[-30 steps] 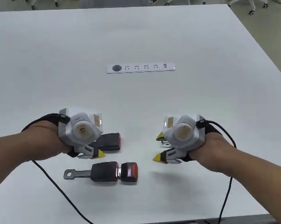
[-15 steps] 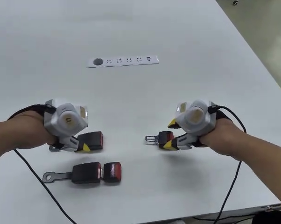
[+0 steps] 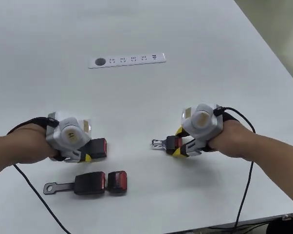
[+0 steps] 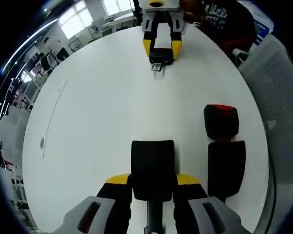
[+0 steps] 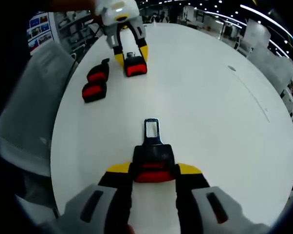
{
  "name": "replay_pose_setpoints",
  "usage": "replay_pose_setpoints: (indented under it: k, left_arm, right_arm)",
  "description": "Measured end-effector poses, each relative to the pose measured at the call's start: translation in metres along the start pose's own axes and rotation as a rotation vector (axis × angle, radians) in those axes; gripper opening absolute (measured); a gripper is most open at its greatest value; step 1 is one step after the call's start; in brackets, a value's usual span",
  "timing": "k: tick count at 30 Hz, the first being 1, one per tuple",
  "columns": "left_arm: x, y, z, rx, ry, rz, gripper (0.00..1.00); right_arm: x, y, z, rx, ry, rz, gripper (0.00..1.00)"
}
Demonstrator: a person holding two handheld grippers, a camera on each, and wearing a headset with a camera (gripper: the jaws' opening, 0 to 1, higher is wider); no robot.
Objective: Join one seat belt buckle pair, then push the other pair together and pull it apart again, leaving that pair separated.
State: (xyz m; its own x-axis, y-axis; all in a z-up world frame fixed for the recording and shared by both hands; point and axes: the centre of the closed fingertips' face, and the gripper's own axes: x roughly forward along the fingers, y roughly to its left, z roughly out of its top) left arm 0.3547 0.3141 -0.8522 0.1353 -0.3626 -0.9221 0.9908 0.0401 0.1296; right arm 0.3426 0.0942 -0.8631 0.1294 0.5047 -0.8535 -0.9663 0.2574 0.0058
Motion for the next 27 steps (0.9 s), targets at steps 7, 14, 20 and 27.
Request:
replay_pose_setpoints:
  k: [7,14,20,27]
  left_arm:
    - [0.000,-0.001,0.001,0.057,0.011,-0.023,0.33]
    - [0.001,0.000,0.000,0.056,0.009,-0.031,0.33]
    - [0.001,-0.001,0.000,0.048,0.001,-0.026,0.33]
    - [0.001,-0.001,-0.001,0.044,0.001,-0.030,0.33]
  right_arm:
    - [0.002,0.001,0.000,-0.020,-0.002,0.031,0.34]
    - [0.001,0.003,0.002,-0.034,0.008,0.028,0.34]
    - [0.003,0.002,0.003,-0.029,0.014,0.012,0.34]
    - [0.013,0.006,0.022,-0.041,-0.001,0.003,0.35]
